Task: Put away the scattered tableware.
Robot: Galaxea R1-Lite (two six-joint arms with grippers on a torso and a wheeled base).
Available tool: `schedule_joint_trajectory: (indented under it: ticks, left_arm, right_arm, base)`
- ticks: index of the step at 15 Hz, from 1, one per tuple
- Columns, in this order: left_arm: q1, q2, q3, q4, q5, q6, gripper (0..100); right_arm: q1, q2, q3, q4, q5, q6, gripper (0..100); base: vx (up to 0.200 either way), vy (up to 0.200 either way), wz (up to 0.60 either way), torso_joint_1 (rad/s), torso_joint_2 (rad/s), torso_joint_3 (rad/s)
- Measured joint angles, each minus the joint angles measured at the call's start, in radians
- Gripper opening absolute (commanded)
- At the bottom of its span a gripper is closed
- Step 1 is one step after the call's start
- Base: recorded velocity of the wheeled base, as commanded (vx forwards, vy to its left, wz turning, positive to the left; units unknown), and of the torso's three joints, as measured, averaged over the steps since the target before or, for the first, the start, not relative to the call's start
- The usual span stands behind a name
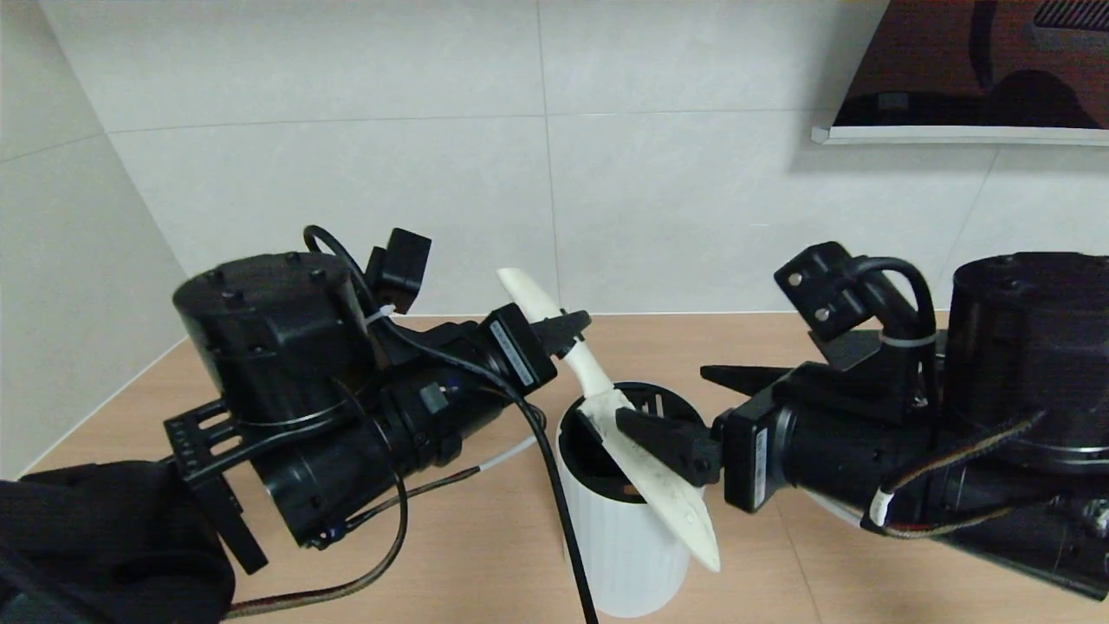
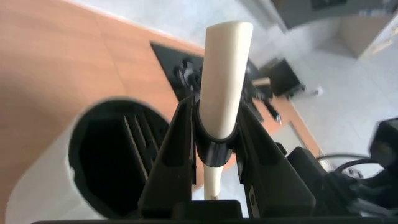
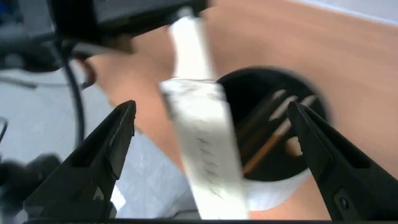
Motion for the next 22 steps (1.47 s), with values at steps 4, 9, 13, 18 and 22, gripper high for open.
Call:
schedule_joint_trajectory:
  ticks: [4,9,13,18,22]
  left_arm:
    - [0.013,-0.1,-0.127,0.206,0.093,0.009,0]
    - [-0.032,-0.148,-0.241,0.304,0.325,0.257,0]
    - [-0.138,-0.121,-0.243,0.186,0.448,0.438,0]
    - [-0.21,-0.048,-0.084,-0.246,0.541,0.79,0]
    - [-0.226,0.004,-0.045,-0.297,0.591,0.823,0]
  right_arm:
    - [-0.11,-0.038,-0.027,0.005,0.024,0.0,100]
    - [-0.152,-0.039,-0.032,0.007,0.031,0.0,100]
    - [-0.154,-0.035,-0.029,0.007,0.031,0.0,100]
    - [-0.155,-0.02,-0.029,0.005,0.032,0.0,100]
    - [-0.155,-0.017,-0.029,0.005,0.035,0.0,100]
  base:
    - [0.0,0.0,0.0,0.0,0.0,0.0]
    - [0.0,0.0,0.0,0.0,0.0,0.0]
    - [0.0,0.0,0.0,0.0,0.0,0.0]
    - [0.0,0.0,0.0,0.0,0.0,0.0]
    - [0.0,0.0,0.0,0.0,0.0,0.0]
